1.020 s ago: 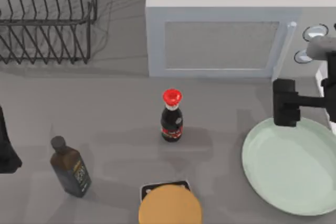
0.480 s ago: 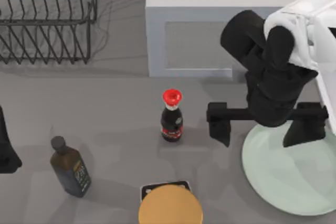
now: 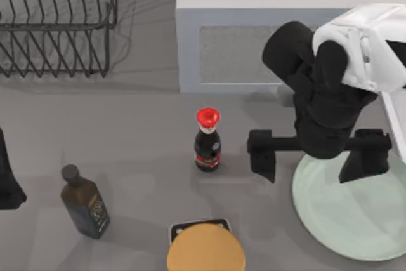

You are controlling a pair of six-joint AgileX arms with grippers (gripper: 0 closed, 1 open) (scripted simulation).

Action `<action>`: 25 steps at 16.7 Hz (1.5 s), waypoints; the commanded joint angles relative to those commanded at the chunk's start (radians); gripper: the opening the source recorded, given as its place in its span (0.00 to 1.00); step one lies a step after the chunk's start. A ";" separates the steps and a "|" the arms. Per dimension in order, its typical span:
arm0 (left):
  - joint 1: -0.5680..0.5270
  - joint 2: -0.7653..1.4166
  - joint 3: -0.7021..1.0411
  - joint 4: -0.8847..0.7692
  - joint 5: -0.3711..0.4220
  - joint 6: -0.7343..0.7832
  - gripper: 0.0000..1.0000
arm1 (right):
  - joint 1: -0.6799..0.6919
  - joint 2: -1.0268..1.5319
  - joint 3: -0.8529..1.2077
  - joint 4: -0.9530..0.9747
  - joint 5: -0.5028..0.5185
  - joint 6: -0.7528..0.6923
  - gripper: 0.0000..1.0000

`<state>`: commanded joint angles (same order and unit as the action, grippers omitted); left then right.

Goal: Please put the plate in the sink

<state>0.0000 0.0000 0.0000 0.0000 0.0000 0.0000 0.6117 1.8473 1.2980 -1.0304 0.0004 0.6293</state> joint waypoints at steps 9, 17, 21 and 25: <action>0.000 0.000 0.000 0.000 0.000 0.000 1.00 | 0.006 0.151 -0.182 0.342 0.001 0.006 1.00; 0.000 0.000 0.000 0.000 0.000 0.000 1.00 | 0.007 0.151 -0.183 0.343 0.001 0.006 0.70; 0.000 0.000 0.000 0.000 0.000 0.000 1.00 | 0.007 0.151 -0.183 0.343 0.001 0.006 0.40; 0.000 0.000 0.000 0.000 0.000 0.000 1.00 | 0.007 0.151 -0.183 0.343 0.001 0.006 0.10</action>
<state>0.0000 0.0000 0.0000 0.0000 0.0000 0.0000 0.6182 1.9986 1.1149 -0.6870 0.0014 0.6349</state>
